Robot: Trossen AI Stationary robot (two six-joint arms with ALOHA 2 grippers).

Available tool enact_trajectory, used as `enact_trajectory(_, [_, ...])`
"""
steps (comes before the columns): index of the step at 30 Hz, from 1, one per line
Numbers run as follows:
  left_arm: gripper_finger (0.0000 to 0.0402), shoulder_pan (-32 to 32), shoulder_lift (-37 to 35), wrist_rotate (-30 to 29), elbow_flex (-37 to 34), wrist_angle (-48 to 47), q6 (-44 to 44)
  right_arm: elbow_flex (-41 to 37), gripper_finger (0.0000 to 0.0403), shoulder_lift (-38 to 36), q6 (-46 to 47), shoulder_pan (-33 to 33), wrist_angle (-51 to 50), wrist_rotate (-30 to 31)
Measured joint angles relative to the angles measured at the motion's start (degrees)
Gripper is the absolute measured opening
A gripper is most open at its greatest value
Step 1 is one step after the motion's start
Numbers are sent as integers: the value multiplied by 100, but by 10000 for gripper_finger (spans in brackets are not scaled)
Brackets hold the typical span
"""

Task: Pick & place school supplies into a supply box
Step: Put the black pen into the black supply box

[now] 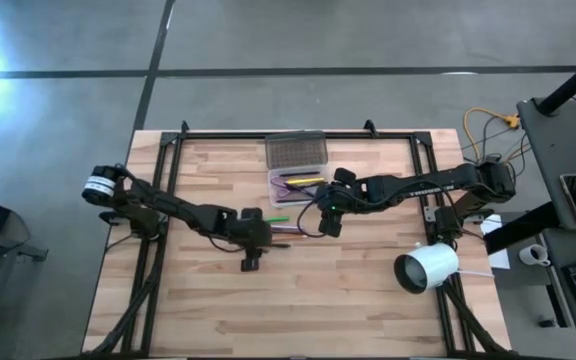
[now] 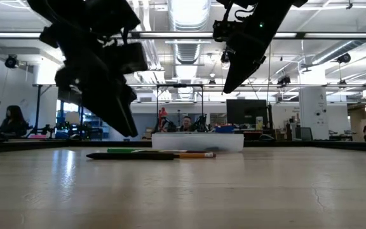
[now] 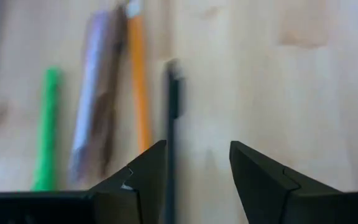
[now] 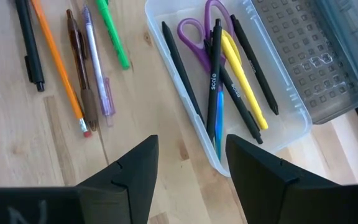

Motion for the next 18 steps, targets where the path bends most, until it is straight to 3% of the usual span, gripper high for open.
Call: enact_trajectory(18, [159,23,821,14,133,178,79,-46,178,2,222,-10,-3,-2])
